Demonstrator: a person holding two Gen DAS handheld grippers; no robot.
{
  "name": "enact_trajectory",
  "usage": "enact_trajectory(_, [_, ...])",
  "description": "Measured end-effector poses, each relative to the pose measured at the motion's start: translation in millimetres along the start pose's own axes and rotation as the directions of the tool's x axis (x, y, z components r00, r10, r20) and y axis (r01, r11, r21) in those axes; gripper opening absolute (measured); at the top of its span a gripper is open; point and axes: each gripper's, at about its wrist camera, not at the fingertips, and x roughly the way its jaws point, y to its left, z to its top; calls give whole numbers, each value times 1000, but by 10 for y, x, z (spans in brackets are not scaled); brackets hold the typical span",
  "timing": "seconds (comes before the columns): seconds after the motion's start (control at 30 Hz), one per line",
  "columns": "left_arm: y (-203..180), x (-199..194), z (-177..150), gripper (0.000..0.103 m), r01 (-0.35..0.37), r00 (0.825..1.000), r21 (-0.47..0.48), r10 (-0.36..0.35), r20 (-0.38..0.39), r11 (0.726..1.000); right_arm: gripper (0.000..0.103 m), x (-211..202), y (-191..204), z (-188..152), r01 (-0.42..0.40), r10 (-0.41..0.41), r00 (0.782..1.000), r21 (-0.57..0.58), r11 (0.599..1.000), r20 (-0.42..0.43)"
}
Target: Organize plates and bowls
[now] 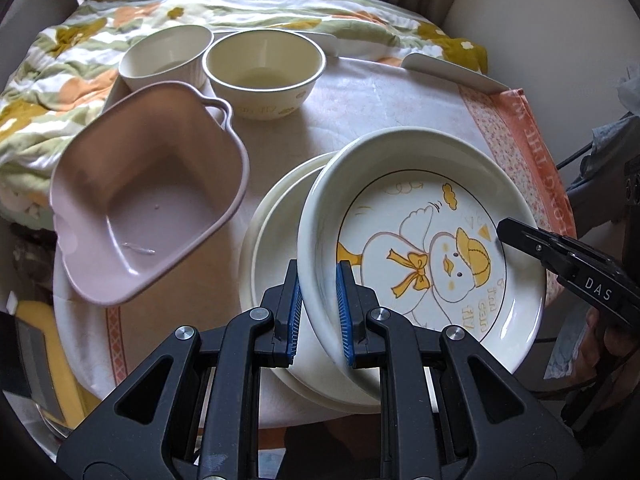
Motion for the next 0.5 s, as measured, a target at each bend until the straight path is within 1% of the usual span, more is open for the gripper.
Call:
enact_trajectory(0.17, [31, 128, -59, 15, -1, 1000, -22, 1, -13, 1000, 11, 63, 0, -16, 14, -15, 1000, -46, 999, -9])
enact_trajectory(0.37, [-19, 250, -82, 15, -57, 998, -5, 57, -38, 998, 11, 122, -19, -31, 11, -12, 1000, -75, 997, -16])
enact_trajectory(0.5, [-35, 265, -73, 15, -70, 997, -2, 70, -33, 998, 11, 144, -9, -11, 15, -17, 1000, -90, 996, -19])
